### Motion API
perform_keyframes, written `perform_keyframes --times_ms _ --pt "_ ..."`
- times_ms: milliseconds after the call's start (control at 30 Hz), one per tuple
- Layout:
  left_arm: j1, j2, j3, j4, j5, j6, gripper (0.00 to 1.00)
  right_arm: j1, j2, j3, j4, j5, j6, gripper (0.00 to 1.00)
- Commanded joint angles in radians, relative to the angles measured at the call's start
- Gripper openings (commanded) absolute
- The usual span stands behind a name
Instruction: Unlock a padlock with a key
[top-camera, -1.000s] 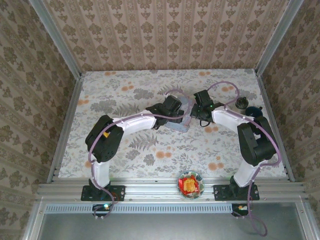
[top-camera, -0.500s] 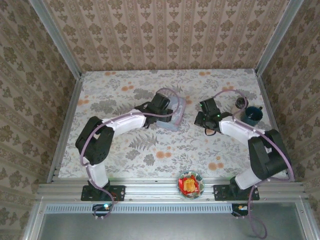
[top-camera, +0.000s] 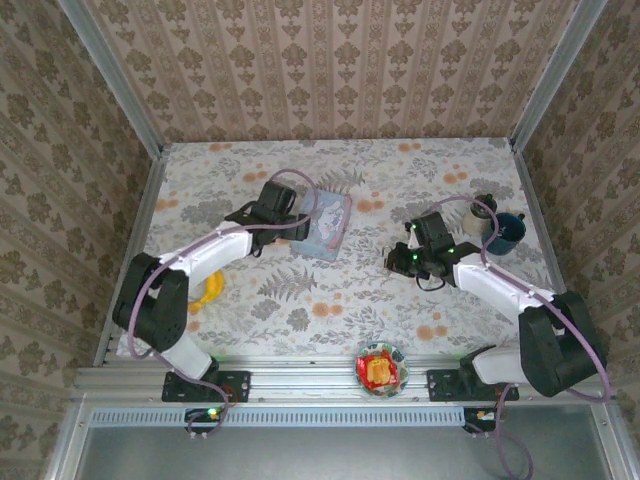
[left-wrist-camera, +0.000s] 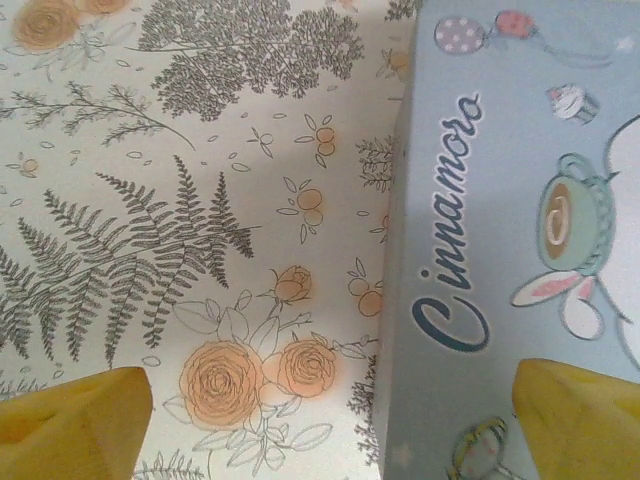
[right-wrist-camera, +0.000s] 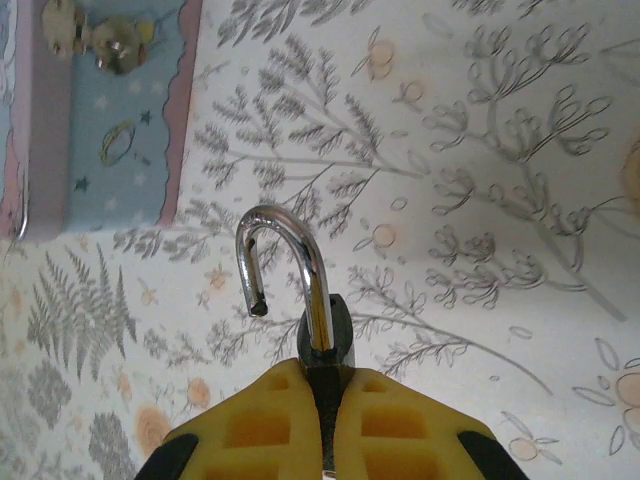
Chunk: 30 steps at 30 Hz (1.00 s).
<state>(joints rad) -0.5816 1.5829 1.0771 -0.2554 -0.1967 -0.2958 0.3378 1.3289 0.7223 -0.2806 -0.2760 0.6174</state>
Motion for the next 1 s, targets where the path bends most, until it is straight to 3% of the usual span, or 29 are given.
perform_keyframes --times_ms 0,367,600,800,967 --pt "-0.003 -0.069 -0.015 -0.026 0.031 -0.061 0.99 0.000 0.026 0.037 -0.064 -0.109 -0.094 0.00" --pt "-0.001 -0.232 -0.107 -0.035 0.022 -0.170 1.00 0.000 0.279 0.192 -0.118 -0.176 -0.211 0.01" --pt "0.000 -0.293 -0.146 -0.036 0.020 -0.196 1.00 -0.006 0.376 0.274 -0.190 -0.090 -0.238 0.12" --pt "0.009 -0.325 -0.169 -0.038 0.026 -0.200 1.00 -0.019 0.386 0.286 -0.231 0.005 -0.249 0.30" --pt "0.023 -0.362 -0.179 -0.053 0.029 -0.211 1.00 -0.021 0.359 0.301 -0.251 0.055 -0.253 0.38"
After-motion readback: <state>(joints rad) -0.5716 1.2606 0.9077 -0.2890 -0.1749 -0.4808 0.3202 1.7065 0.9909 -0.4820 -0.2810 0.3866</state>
